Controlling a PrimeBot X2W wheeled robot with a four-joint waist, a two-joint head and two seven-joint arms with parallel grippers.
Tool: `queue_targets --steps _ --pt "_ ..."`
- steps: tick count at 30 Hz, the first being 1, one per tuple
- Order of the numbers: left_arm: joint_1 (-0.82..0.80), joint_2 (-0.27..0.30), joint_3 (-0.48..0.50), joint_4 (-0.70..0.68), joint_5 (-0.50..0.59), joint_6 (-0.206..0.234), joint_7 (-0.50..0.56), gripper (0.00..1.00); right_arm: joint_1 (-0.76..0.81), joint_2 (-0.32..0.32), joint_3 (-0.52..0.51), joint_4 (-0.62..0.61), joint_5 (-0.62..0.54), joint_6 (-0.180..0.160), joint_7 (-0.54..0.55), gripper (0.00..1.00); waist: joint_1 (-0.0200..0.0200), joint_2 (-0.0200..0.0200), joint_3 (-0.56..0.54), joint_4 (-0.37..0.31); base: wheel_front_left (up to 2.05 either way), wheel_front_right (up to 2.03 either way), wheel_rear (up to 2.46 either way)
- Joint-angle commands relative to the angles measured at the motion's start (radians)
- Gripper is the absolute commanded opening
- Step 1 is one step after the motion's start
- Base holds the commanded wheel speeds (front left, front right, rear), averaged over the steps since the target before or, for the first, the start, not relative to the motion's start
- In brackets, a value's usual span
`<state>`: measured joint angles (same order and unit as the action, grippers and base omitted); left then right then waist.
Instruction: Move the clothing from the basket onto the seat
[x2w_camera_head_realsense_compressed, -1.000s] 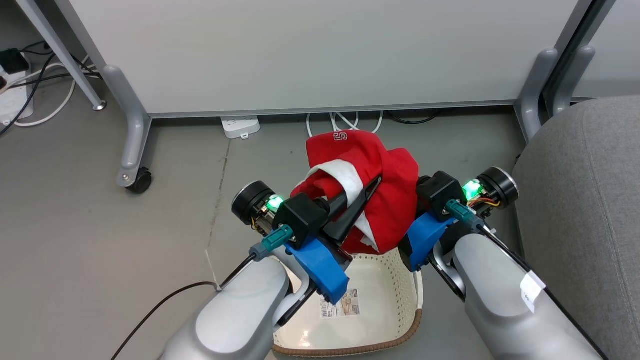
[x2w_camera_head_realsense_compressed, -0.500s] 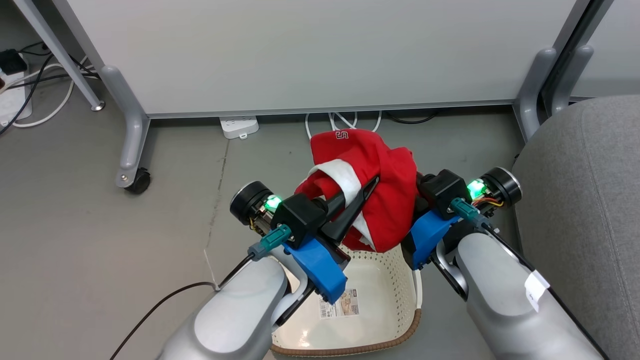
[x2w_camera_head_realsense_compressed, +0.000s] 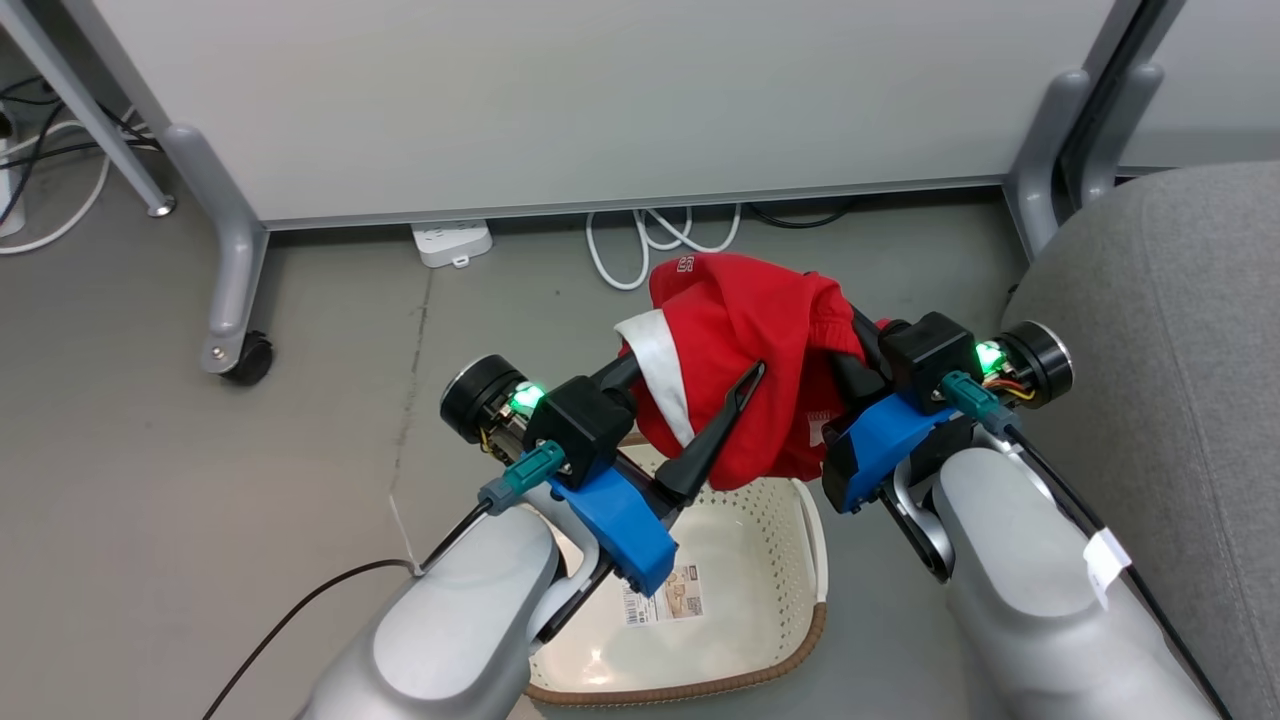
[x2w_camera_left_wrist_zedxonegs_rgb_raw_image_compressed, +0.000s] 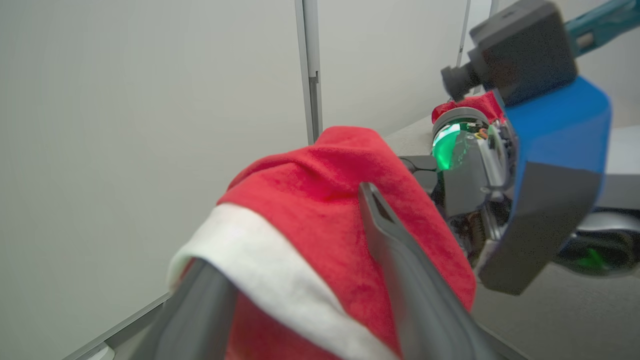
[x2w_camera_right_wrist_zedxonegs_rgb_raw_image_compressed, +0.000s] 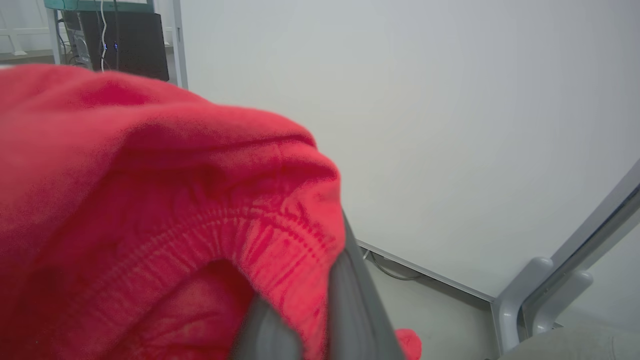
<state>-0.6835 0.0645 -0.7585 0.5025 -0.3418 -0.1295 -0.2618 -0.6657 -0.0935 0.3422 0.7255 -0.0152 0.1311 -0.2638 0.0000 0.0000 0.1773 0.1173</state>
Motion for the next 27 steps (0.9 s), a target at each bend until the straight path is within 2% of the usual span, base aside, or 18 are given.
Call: queue_targets --steps 1,27 --pt "0.002 0.008 0.004 -0.001 0.004 -0.001 -0.005 1.0 0.012 0.005 -0.013 -0.012 0.006 -0.001 -0.001 0.0 0.0 0.0 0.009 -0.015 0.0 0.0 0.0" --pt "0.026 0.091 0.029 -0.036 0.036 0.0 -0.005 1.0 0.075 0.033 -0.276 -0.207 0.014 -0.001 -0.001 0.0 0.0 0.0 0.117 -0.281 0.0 0.0 0.0"
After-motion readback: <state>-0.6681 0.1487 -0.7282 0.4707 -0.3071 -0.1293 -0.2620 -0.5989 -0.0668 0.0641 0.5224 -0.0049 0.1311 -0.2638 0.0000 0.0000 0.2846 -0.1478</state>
